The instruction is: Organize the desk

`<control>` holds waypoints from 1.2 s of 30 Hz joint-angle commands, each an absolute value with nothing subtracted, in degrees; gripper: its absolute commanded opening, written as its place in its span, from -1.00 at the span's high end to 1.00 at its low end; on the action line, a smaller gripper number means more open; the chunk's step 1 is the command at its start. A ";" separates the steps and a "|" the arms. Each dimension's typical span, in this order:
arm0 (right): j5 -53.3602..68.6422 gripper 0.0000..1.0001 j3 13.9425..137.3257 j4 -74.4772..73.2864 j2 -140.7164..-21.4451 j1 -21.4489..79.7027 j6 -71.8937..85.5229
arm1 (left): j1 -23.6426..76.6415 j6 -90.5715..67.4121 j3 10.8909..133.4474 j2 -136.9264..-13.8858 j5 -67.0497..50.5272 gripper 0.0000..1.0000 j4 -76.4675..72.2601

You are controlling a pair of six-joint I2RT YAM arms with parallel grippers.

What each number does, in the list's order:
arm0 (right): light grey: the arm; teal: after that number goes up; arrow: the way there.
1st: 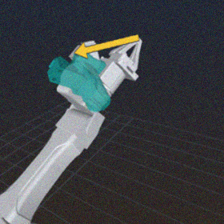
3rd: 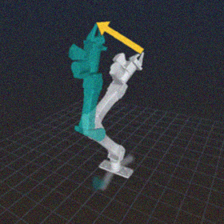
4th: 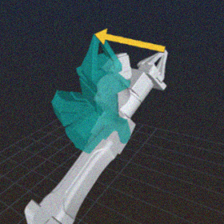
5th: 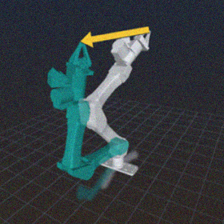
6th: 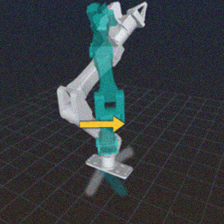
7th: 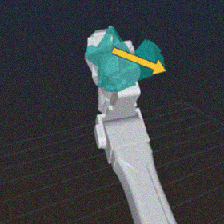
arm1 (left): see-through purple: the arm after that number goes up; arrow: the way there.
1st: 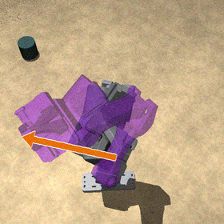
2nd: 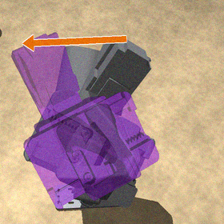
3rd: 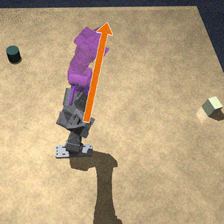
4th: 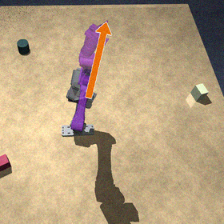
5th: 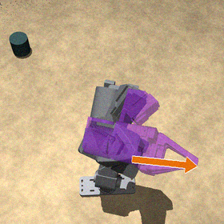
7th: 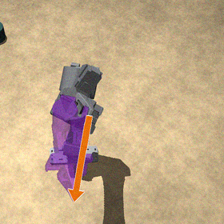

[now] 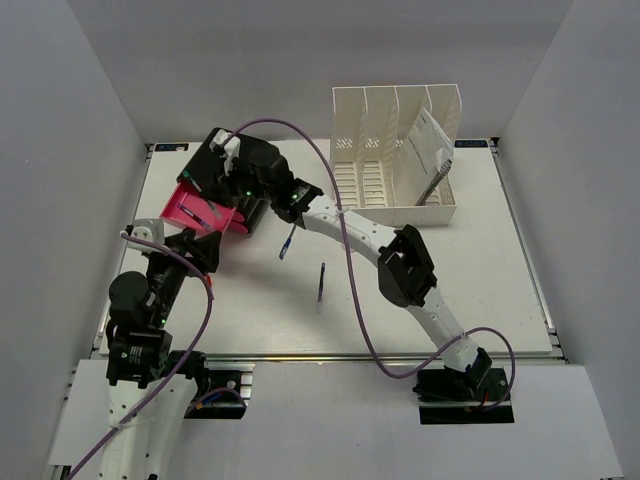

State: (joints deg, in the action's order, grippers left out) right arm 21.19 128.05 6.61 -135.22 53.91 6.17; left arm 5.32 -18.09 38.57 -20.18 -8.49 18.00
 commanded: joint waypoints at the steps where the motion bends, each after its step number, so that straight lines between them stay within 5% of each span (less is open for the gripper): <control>1: 18.81 1.00 129.99 13.80 -136.75 55.11 8.52 | 4.92 -18.37 39.11 -19.77 -8.00 -0.45 18.46; 12: 15.73 1.00 128.06 15.21 -138.08 55.37 5.54 | 4.92 -18.37 39.11 -19.95 -7.47 -0.45 18.54; 19: 16.08 0.31 127.36 14.33 -137.72 55.28 4.84 | 4.92 -18.46 39.11 -19.95 -6.77 -0.45 18.81; 25: 16.70 0.20 127.62 13.45 -136.76 55.11 4.22 | 4.92 -18.46 39.11 -20.56 -6.68 -0.46 18.90; 28: 17.66 0.26 127.97 11.70 -135.44 54.76 3.96 | 4.92 -18.46 39.02 -20.83 -6.68 -0.47 18.81; 30: 19.59 0.44 128.76 7.94 -133.08 54.32 4.22 | 4.92 -18.46 38.85 -21.09 -7.47 -0.45 18.29; 31: 22.04 0.68 128.93 5.82 -132.20 53.79 4.13 | 4.92 -18.46 38.41 -21.53 -9.38 -0.42 18.02; 34: 27.13 1.00 128.24 -4.16 -127.02 50.73 2.55 | 4.92 -18.19 38.15 -24.42 -15.35 -0.12 15.92; 36: 28.47 1.00 123.77 -8.16 -121.14 49.31 2.37 | 4.92 -17.93 37.71 -28.11 -19.23 0.32 14.77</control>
